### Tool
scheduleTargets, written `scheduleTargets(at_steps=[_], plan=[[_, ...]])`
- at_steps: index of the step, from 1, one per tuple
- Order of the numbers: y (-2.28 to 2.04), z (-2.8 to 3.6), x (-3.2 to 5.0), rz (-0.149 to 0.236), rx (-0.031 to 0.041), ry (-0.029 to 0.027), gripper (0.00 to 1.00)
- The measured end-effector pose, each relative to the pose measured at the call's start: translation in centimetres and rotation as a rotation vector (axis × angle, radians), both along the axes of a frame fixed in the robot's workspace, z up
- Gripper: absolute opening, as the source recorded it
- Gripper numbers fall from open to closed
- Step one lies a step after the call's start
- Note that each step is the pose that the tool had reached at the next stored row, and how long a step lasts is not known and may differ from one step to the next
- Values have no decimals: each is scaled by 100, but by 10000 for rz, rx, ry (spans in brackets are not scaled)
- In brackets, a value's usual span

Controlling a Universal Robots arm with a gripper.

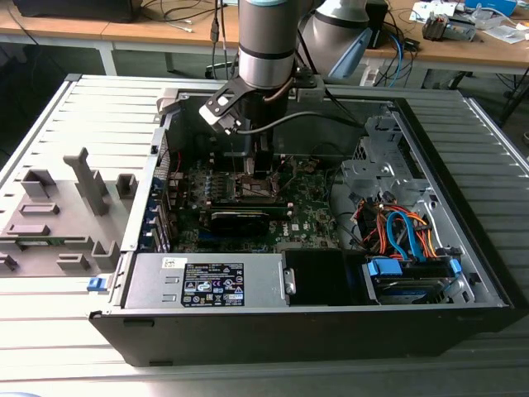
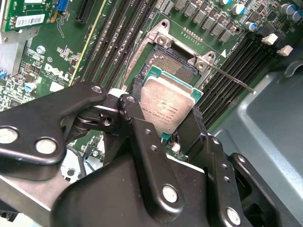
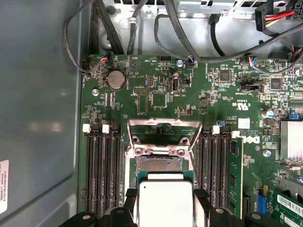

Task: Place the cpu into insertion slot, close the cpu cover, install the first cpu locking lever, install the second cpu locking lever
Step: 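Place the cpu into insertion slot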

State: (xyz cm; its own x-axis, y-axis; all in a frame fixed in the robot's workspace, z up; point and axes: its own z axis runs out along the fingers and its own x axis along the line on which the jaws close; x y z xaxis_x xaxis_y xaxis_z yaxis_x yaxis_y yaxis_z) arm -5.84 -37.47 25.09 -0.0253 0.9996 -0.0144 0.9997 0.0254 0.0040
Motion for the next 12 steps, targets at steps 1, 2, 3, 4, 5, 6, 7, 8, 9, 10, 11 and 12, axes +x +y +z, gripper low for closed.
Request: scheduleTargets(at_steps=[1, 2, 3, 4, 5, 6, 7, 8, 9, 10, 11, 12], plan=[[0, -3, 0, 0, 0, 0, 55], [0, -5, 0, 0, 0, 0, 55], [0, -7, 0, 0, 0, 0, 55], [0, -10, 0, 0, 0, 0, 55], [0, -14, 0, 0, 1, -1, 55], [0, -19, 0, -1, 2, -1, 55], [0, -23, 0, -1, 2, -1, 55], [0, -30, 0, -1, 0, 0, 55], [0, -38, 1, -1, 1, 0, 55], [0, -43, 0, -1, 1, -1, 55], [0, -53, 1, 0, 1, -1, 55], [0, -60, 1, 0, 0, 0, 55]])
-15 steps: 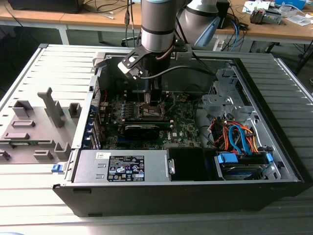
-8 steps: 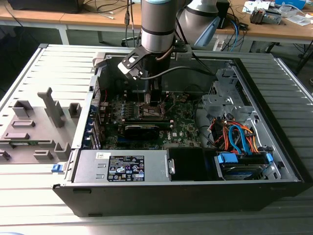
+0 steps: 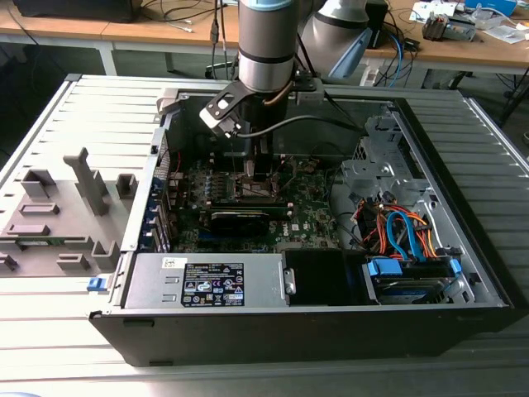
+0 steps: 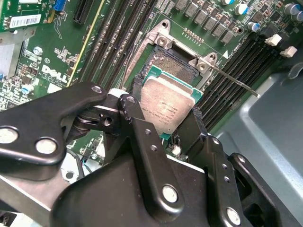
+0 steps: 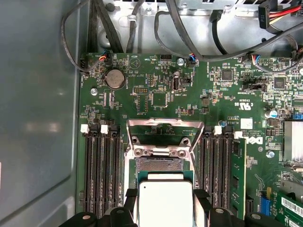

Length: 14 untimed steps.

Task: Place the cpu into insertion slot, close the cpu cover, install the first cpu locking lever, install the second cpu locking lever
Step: 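Place the cpu into insertion slot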

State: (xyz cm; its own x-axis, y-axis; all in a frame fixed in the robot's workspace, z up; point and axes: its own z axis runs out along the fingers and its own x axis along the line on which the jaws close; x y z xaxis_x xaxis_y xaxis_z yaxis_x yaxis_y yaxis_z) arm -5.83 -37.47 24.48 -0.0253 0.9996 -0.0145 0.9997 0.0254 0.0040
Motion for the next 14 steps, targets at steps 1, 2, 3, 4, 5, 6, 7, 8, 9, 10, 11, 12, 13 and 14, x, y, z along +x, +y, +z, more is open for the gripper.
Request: scheduleTargets(at_steps=[1, 2, 3, 4, 5, 6, 7, 8, 9, 10, 11, 12, 13, 14], plan=[[0, -4, 0, 0, -2, -1, 55], [0, -9, 1, 0, -6, -1, 55], [0, -17, 1, 1, -25, 0, 55], [0, -25, 1, 1, -42, -1, 55], [1, -27, 0, -1, -64, -1, 55], [3, -28, 0, -3, -104, 1, 55], [10, -31, 1, 0, -208, 0, 55], [20, -35, 1, 0, -351, -1, 55], [25, -38, 1, 0, -420, 0, 55], [30, -41, 1, 0, -466, -1, 55], [38, -46, 3, 0, -505, 0, 55], [41, -51, 5, 2, -506, -1, 55], [45, -58, 5, 0, -507, 0, 55], [49, -75, 5, 0, -506, 0, 55]])
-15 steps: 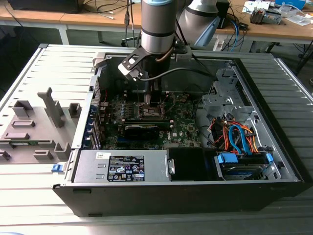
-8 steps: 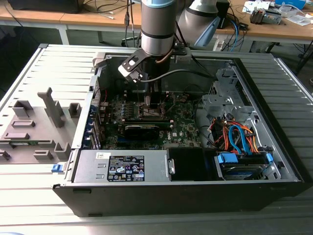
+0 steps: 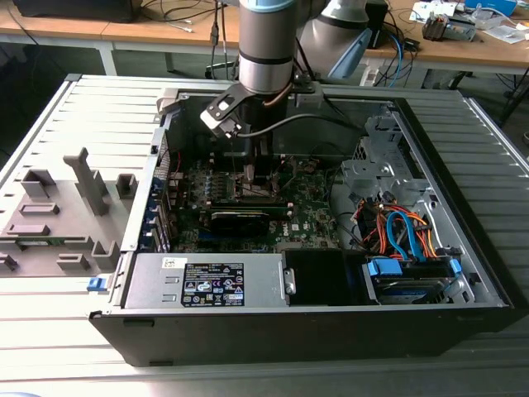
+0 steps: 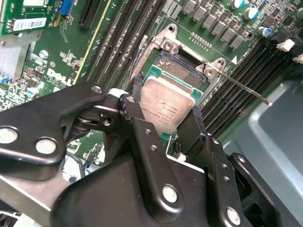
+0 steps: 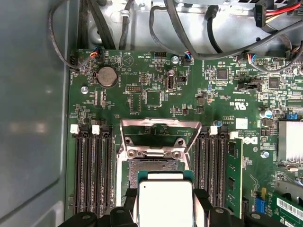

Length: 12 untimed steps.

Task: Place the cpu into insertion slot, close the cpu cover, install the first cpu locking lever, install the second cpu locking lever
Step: 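Place the cpu into insertion slot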

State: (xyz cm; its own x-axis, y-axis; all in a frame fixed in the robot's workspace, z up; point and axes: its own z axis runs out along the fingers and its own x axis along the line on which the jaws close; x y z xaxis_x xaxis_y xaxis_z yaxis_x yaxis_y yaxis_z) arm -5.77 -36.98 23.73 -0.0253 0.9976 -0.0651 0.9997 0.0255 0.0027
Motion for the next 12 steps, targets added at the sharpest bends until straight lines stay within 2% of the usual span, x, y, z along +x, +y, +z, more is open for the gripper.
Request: scheduleTargets(at_steps=[2, 4, 12], plan=[[42, -63, 0, 11, 26, -1, 55], [44, -136, 0, 73, 28, 0, 55], [44, -227, 0, 73, 27, 0, 55]])
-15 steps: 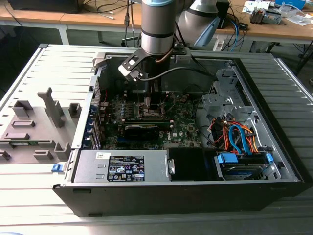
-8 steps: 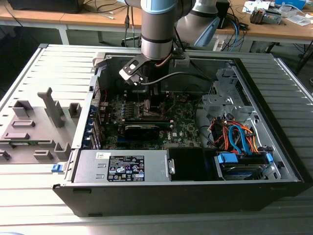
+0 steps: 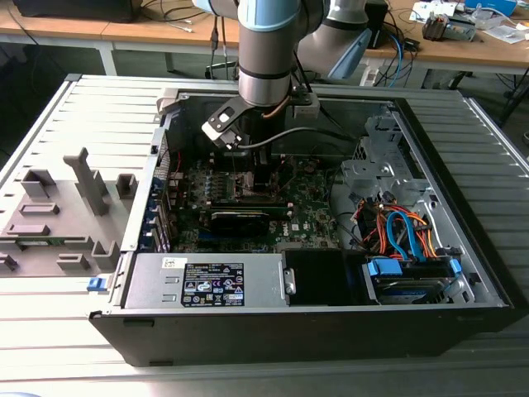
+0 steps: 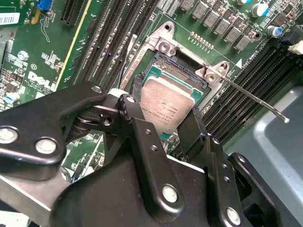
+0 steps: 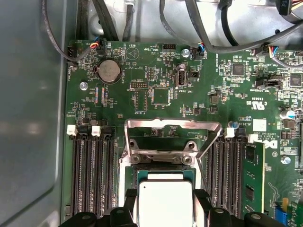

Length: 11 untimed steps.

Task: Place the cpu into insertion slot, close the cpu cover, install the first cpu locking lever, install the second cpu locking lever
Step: 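Place the cpu into insertion slot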

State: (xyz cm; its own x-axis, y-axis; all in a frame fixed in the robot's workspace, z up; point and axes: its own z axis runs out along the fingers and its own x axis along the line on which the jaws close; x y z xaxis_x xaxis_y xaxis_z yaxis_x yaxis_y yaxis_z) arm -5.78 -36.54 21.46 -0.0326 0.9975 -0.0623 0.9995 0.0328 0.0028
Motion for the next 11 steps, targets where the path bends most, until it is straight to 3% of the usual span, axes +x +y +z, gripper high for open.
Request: scheduleTargets(at_steps=[11], plan=[[0, -83, -27, -65, 0, -1, 55]])
